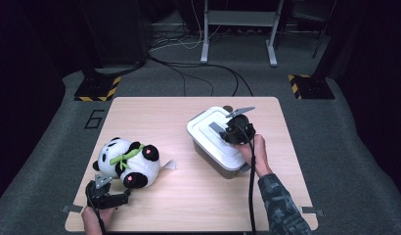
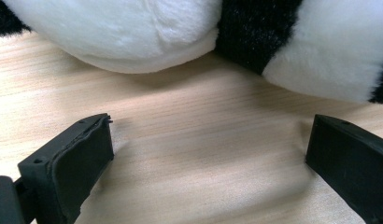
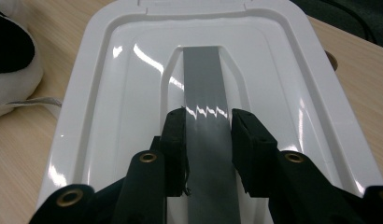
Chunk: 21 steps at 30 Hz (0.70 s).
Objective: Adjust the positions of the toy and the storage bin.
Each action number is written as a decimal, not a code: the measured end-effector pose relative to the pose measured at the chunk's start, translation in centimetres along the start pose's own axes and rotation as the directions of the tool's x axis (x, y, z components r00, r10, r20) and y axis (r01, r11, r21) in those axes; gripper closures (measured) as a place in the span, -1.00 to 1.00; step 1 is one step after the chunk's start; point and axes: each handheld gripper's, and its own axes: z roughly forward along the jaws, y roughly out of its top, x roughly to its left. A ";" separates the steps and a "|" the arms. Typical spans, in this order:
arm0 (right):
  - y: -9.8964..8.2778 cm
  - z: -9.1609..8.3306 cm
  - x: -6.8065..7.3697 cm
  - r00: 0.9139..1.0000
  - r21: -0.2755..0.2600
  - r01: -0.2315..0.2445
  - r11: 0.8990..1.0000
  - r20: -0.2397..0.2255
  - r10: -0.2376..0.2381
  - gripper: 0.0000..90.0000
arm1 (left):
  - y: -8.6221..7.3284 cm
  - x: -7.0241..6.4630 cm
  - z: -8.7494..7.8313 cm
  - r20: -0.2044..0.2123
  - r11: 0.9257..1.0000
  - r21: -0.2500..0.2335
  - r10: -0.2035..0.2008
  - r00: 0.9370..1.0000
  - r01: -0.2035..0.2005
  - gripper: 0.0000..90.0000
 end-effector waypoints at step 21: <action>-0.6 -0.6 2.8 0.999 0.008 -0.012 1.000 -0.031 0.012 0.48 | 0.0 -0.1 0.1 0.003 1.000 -0.008 0.009 1.000 -0.009 -0.99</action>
